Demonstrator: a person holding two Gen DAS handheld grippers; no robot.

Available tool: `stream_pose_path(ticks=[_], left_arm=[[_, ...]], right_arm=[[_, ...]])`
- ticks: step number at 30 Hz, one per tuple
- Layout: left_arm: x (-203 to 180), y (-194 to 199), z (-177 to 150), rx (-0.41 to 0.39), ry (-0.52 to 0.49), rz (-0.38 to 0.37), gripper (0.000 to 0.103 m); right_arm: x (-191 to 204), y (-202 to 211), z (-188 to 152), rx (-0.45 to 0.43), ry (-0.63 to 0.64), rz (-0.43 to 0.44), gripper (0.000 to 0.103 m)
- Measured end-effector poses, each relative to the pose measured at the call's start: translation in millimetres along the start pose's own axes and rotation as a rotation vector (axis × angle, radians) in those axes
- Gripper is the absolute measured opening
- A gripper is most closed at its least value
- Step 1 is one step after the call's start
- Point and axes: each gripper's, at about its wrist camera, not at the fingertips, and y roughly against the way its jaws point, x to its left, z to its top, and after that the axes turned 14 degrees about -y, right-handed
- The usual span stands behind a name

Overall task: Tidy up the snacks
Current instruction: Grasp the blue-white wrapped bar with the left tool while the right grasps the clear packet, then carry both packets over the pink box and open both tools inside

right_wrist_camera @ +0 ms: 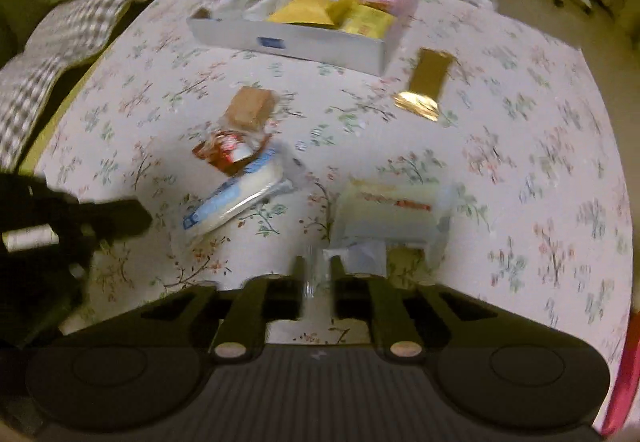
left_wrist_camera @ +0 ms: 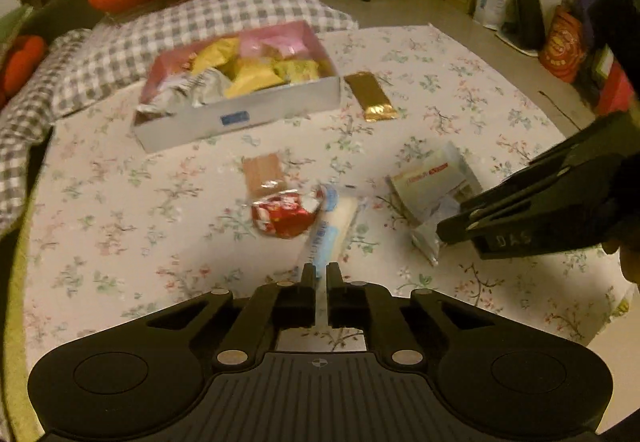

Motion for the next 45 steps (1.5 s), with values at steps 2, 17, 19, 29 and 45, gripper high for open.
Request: stream_pose_path(ticks=[2, 17, 19, 29, 45], left_arm=[[-1, -7, 2, -0.019, -0.001, -0.017, 0.011], [10, -75, 2, 0.000, -0.031, -0.027, 0.024], [13, -72, -1, 0.001, -0.045, -0.021, 0.018], [44, -4, -5, -0.083, 0.049, -0.099, 0.016], [116, 16, 58, -0.186, 0.156, -0.065, 0.016]], right_arm=[[-11, -2, 0, 0.011, -0.099, -0.010, 0.045], [14, -39, 2, 0.021, -0.380, -0.071, 0.024], [20, -34, -3, 0.006, -0.360, -0.095, 0.022], [29, 42, -2, -0.096, -0.379, -0.105, 0.021], [15, 45, 71, -0.144, -0.303, 0.006, 0.021]])
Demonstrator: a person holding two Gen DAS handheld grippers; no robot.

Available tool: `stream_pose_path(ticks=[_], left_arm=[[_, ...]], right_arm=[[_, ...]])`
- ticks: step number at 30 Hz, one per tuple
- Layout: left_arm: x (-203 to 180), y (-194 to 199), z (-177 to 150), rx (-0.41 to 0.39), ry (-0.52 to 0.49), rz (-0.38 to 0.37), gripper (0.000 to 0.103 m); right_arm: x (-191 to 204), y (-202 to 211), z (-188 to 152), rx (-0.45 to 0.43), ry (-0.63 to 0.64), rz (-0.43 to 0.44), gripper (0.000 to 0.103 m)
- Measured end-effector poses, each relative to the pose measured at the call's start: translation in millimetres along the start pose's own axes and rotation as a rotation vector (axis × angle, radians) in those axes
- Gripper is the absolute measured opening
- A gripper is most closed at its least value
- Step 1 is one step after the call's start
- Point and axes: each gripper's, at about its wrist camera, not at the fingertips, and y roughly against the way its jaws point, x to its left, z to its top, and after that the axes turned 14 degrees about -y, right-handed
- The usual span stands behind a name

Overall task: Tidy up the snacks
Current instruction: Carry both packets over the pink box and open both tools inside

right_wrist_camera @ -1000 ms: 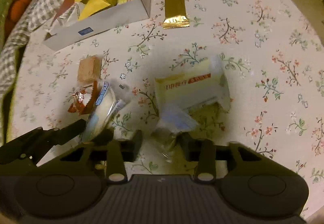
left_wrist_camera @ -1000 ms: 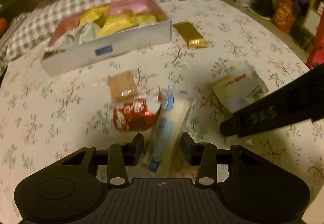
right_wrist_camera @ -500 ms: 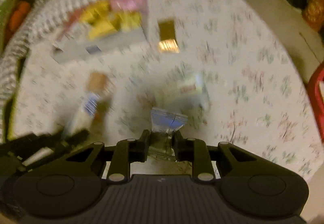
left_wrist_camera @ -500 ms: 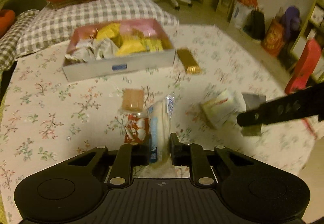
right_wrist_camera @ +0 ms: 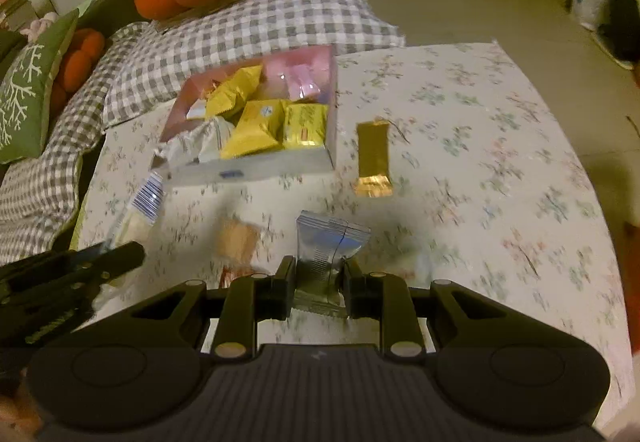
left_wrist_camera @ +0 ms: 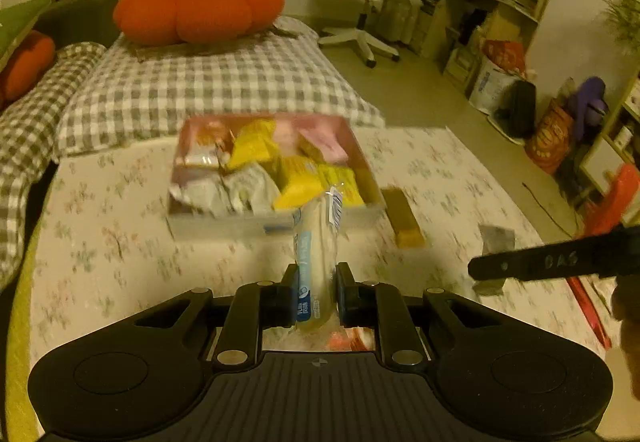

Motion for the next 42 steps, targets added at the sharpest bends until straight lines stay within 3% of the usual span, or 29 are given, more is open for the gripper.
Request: stream_pose_path(ticks=[6, 11, 18, 22, 28, 33, 35, 37, 40, 42], left_arm=[[33, -30, 44, -0.016, 0.058, 0.034, 0.016], [52, -72, 64, -0.034, 0.137, -0.009, 0.016], [67, -143, 74, -0.053, 0.259, -0.084, 0.016], [74, -169, 93, -0.105, 0.278, -0.090, 0.016], [73, -214, 104, -0.079, 0.246, -0.052, 0.016], [94, -203, 96, -0.135, 0.326, -0.019, 0.017], [98, -195, 96, -0.146, 0.316, 0.002, 0.019], [98, -187, 95, -0.143, 0.298, -0.016, 0.032], [96, -171, 95, -0.136, 0.255, 0.012, 0.032], [97, -159, 92, -0.126, 0.262, 0.019, 0.032]], right_arm=[[8, -21, 47, -0.003, 0.021, 0.027, 0.021], [13, -51, 81, 0.004, 0.029, 0.065, 0.021], [16, -97, 102, 0.034, 0.036, 0.152, 0.021], [11, -112, 118, 0.014, 0.013, 0.200, 0.021], [22, -128, 138, -0.023, 0.053, 0.211, 0.021], [42, -139, 144, -0.024, 0.091, 0.250, 0.021], [48, -149, 143, -0.012, 0.095, 0.240, 0.022], [51, -152, 136, -0.001, 0.115, 0.224, 0.025], [49, -147, 132, -0.039, 0.112, 0.208, 0.034], [42, -138, 130, -0.042, 0.082, 0.218, 0.035]])
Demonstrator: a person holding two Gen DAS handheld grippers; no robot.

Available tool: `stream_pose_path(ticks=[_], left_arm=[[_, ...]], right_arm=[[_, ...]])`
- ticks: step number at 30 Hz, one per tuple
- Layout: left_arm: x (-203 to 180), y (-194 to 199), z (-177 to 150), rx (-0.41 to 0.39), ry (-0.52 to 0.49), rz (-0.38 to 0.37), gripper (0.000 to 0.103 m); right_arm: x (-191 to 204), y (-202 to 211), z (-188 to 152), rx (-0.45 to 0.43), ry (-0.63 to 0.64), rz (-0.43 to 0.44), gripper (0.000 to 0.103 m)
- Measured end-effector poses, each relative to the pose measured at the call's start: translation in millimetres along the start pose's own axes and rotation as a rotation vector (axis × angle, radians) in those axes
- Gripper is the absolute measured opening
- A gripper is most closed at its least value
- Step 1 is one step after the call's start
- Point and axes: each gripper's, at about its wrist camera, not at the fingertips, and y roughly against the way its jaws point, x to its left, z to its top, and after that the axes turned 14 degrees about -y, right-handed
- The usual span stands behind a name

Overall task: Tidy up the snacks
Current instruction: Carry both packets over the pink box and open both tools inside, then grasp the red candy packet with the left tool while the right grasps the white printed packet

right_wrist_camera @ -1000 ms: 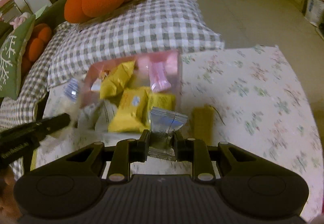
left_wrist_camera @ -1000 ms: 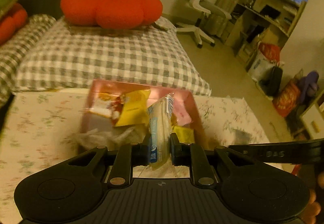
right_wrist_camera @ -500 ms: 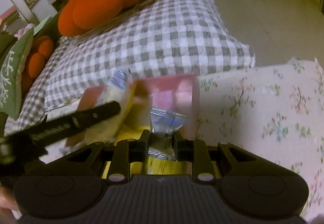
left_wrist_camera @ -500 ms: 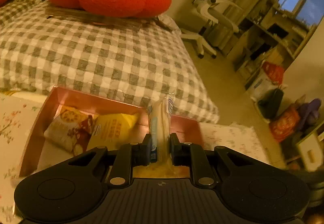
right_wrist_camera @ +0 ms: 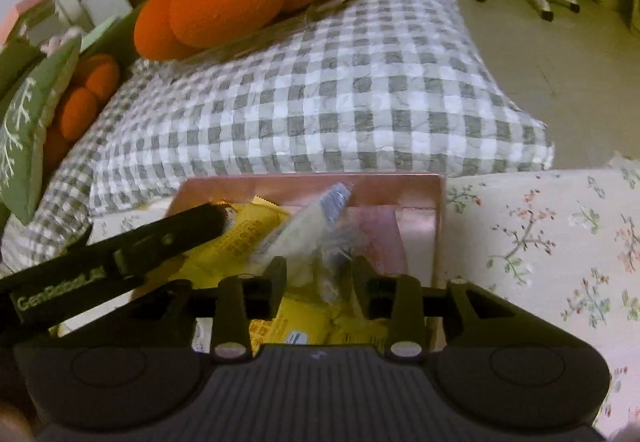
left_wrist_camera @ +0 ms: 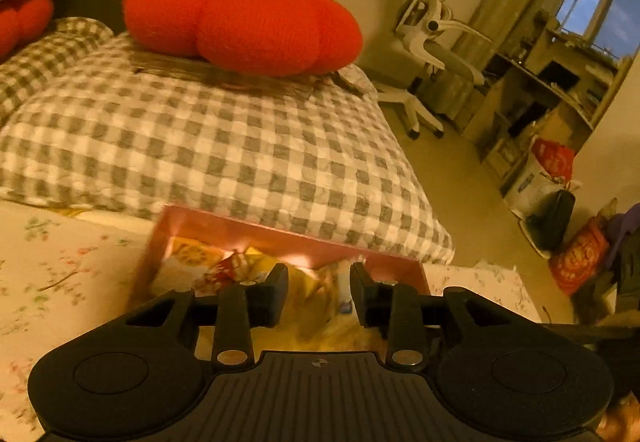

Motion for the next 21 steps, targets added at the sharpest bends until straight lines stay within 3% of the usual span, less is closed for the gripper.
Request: stream_pose_path(ticks=[5, 9, 14, 16, 21], left_arm=[[3, 30, -6, 0.072, -0.010, 0.055, 0.034], [-7, 59, -16, 0.109, -0.056, 0.098, 0.047], [-34, 88, -35, 0.194, -0.103, 0.119, 0.055], [-46, 100, -49, 0.217, -0.117, 0.128, 0.067], [-62, 115, -86, 0.296, -0.133, 0.112, 0.071]], right_arm=[[-11, 29, -7, 0.001, -0.044, -0.026, 0.035], [-20, 54, -18, 0.011, -0.095, -0.051, 0.036], [-16, 79, -48, 0.072, -0.112, -0.081, 0.048], [-13, 87, -63, 0.098, -0.103, -0.071, 0.055], [-12, 100, -92, 0.156, -0.094, -0.128, 0.063]])
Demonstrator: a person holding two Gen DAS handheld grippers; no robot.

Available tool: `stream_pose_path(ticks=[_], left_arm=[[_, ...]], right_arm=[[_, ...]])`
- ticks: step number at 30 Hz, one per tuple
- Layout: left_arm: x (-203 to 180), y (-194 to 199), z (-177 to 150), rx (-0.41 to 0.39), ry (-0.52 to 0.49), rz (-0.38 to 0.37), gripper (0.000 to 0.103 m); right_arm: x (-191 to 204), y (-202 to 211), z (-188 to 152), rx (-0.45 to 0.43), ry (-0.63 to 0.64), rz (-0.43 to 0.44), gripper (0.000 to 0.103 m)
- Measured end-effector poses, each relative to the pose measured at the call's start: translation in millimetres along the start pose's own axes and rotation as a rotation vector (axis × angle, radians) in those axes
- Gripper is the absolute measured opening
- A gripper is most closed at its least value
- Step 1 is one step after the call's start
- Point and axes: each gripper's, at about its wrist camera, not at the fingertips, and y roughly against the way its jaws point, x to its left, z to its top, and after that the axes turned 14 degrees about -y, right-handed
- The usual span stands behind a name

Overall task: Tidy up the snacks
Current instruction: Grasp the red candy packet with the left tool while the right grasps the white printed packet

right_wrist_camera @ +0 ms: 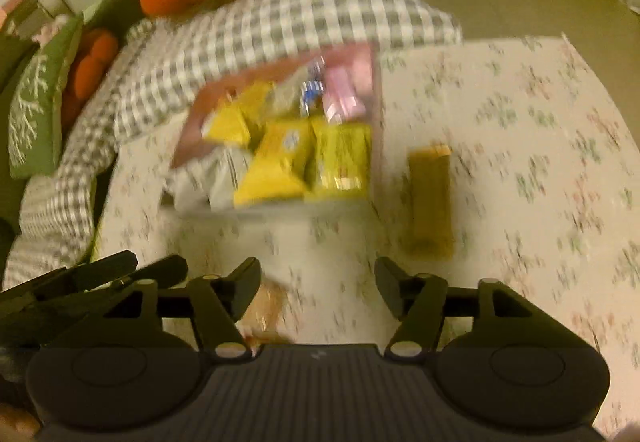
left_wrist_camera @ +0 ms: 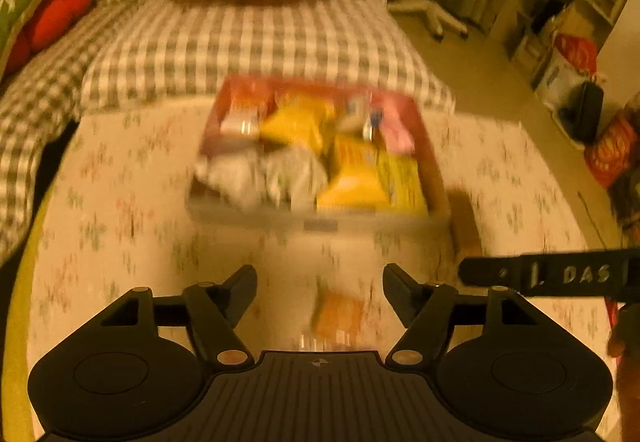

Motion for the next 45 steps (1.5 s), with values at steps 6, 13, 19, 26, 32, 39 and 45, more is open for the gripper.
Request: stream_pose_path(ticks=[6, 13, 19, 26, 32, 39, 45], left_arm=[[-12, -4, -29, 0.055, -0.023, -0.054, 0.076], [-29, -28, -46, 0.123, 0.033, -0.129, 0.085], [-45, -43, -51, 0.144, -0.001, -0.133, 0.089], [-55, -62, -59, 0.166, -0.078, -0.049, 0.089], [-49, -69, -63, 0.163, -0.103, 0.033, 0.066], [-48, -67, -67, 0.153, -0.149, 0.047, 0.046], [-44, -57, -66, 0.150, -0.136, 0.023, 0.039]], right_arm=[[-19, 9, -12, -0.003, -0.053, -0.020, 0.072], [-32, -10, -27, 0.018, -0.057, -0.144, 0.072], [-39, -24, -35, 0.060, -0.044, -0.201, 0.072], [-47, -28, -37, 0.083, -0.059, -0.221, 0.072], [-58, -28, -32, 0.081, -0.090, -0.235, 0.072], [-59, -32, -36, 0.088, -0.074, -0.244, 0.071], [-57, -37, -38, 0.109, -0.041, -0.247, 0.072]])
